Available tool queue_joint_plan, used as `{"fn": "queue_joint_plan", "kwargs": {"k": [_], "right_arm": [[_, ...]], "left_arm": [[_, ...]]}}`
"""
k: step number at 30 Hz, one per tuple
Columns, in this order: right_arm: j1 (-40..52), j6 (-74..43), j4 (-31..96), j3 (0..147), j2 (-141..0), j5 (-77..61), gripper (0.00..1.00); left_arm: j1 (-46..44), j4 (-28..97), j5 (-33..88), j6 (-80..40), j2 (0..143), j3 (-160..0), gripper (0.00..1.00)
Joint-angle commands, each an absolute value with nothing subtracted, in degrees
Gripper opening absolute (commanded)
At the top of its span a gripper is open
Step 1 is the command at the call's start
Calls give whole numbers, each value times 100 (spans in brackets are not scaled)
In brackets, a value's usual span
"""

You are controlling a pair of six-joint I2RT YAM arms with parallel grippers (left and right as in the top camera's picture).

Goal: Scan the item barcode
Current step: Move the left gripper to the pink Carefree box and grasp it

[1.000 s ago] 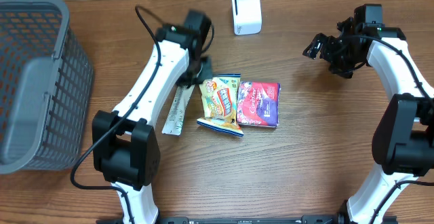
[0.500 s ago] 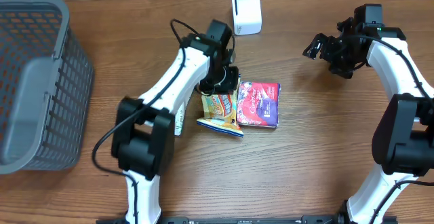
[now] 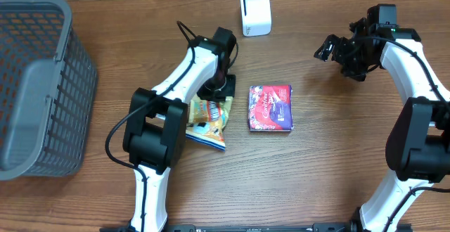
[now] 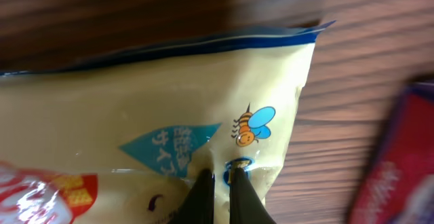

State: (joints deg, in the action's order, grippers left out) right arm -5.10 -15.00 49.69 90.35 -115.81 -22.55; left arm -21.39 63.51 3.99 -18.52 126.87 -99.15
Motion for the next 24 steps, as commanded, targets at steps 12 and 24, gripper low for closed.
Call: {"fn": "queue_joint_plan", "kwargs": {"k": [12,24], "right_arm": [[-506,-1503,4952,9039,-11601,-2294,100],[-506,-1503,4952,9039,-11601,-2296,100]], "left_arm": [[-2093,7612,2322,-1269,12602,-11393,26],[-2211,6248,3804,-1223,12606,-9666,49]]}}
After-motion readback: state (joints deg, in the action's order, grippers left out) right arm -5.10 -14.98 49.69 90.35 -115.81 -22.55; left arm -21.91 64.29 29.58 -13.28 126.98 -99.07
